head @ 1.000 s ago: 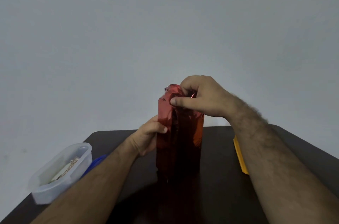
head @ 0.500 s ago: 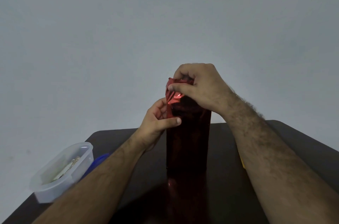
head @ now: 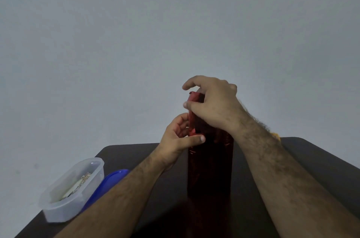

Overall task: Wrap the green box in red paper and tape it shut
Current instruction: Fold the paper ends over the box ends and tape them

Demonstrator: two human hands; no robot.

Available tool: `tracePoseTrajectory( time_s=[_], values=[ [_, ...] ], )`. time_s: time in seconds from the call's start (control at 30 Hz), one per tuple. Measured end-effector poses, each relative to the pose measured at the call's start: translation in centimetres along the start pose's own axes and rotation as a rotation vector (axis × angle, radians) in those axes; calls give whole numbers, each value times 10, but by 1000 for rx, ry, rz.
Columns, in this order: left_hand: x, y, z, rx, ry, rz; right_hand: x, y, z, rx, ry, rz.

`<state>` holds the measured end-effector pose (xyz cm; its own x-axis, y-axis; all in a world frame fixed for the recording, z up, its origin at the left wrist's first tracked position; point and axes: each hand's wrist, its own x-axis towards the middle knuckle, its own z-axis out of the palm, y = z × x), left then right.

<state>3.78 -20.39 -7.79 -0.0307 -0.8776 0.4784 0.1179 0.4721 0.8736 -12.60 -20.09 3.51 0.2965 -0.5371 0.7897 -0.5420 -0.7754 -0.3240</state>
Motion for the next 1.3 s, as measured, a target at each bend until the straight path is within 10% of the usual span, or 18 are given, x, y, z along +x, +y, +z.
tracePoseTrajectory(
  time_s=[0.17, 0.43, 0.8, 0.93, 1.13, 1.3],
  values=[
    [-1, -1, -5, -56, 10, 22, 5, 12, -6, 266, 254, -6],
    [-5, 6, -7, -145, -33, -14, 4, 56, -31, 427, -118, 199],
    [-6, 7, -5, -94, -73, 7, 7, 53, -13, 532, 261, 53],
    [-4, 6, -4, -93, -58, 13, 9, 49, -20, 515, 463, 263],
    [2, 0, -4, -30, 17, 23, 13, 56, -46, 270, -54, 623],
    [2, 0, -1, 41, 9, 35, 15, 50, -39, 154, 127, 577]
  ],
)
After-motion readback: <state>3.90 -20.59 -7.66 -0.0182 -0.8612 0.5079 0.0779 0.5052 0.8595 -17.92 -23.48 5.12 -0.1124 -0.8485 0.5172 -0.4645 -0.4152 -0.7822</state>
